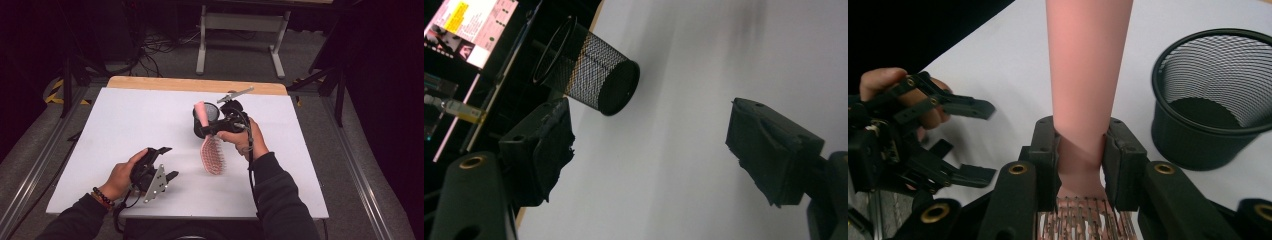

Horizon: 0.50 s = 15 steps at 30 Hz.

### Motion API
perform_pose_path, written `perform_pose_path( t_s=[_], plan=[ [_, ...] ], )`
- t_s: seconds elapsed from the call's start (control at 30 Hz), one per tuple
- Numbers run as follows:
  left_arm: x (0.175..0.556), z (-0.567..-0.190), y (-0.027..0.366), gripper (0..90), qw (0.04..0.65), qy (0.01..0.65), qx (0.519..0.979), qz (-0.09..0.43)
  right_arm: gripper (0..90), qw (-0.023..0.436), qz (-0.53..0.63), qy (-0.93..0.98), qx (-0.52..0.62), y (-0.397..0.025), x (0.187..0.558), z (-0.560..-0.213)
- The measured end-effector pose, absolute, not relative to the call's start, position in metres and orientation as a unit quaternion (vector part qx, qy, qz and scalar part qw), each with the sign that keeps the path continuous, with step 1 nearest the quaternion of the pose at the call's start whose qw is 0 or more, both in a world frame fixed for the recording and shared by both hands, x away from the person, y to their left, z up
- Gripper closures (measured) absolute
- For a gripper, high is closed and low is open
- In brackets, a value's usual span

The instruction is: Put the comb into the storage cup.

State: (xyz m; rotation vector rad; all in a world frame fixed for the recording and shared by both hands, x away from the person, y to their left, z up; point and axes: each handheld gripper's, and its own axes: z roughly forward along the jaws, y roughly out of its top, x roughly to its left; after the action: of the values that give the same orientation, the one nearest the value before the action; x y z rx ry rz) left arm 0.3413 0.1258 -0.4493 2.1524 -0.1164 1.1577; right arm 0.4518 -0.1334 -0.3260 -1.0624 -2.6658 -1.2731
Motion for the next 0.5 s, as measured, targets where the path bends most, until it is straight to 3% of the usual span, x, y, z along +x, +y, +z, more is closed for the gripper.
perform_pose_path(
  t_s=[0.23,0.5],
  plan=[
    [0.336,-0.449,0.110,22.5,0.313,-0.092,0.786,0.525,69.9,0.009,-0.397,-0.857,-0.330,-0.113,0.452,-0.330],
    [0.333,-0.458,0.095,24.7,0.289,-0.135,0.764,0.561,69.9,0.014,-0.369,-0.870,-0.328,-0.092,0.455,-0.339]
  ],
)
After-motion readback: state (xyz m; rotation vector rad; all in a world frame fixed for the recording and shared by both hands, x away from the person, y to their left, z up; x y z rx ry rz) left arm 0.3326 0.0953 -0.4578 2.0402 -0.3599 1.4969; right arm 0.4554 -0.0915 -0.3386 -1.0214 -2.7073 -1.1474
